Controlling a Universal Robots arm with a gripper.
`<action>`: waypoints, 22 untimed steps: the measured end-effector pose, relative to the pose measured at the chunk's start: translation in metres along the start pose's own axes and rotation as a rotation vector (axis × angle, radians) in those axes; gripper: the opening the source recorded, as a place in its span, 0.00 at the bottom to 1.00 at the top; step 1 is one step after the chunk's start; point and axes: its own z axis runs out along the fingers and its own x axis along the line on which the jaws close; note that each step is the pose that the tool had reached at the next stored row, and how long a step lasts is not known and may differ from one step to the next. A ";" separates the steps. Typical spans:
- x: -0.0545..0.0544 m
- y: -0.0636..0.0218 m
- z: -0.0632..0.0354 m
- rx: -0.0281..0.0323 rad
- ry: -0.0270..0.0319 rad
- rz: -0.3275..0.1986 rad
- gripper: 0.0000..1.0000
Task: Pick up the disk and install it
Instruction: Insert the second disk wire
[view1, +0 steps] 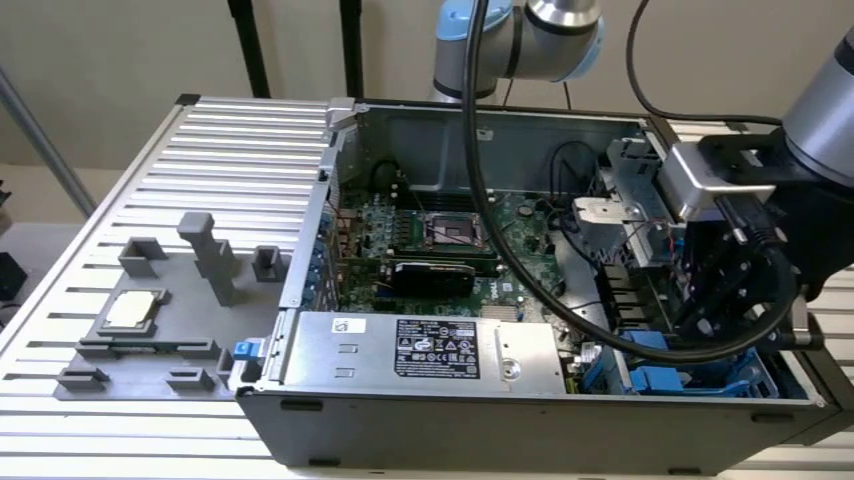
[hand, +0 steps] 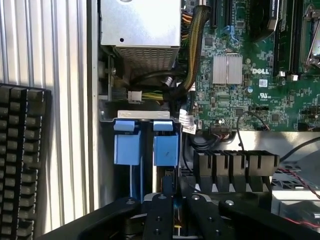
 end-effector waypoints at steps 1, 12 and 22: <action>0.000 0.0000 0.0007 0.0005 0.0001 0.000 0.00; 0.000 0.0001 0.0067 0.0039 -0.0002 0.001 0.00; 0.000 0.0002 -0.0039 0.0042 -0.0018 0.001 1.00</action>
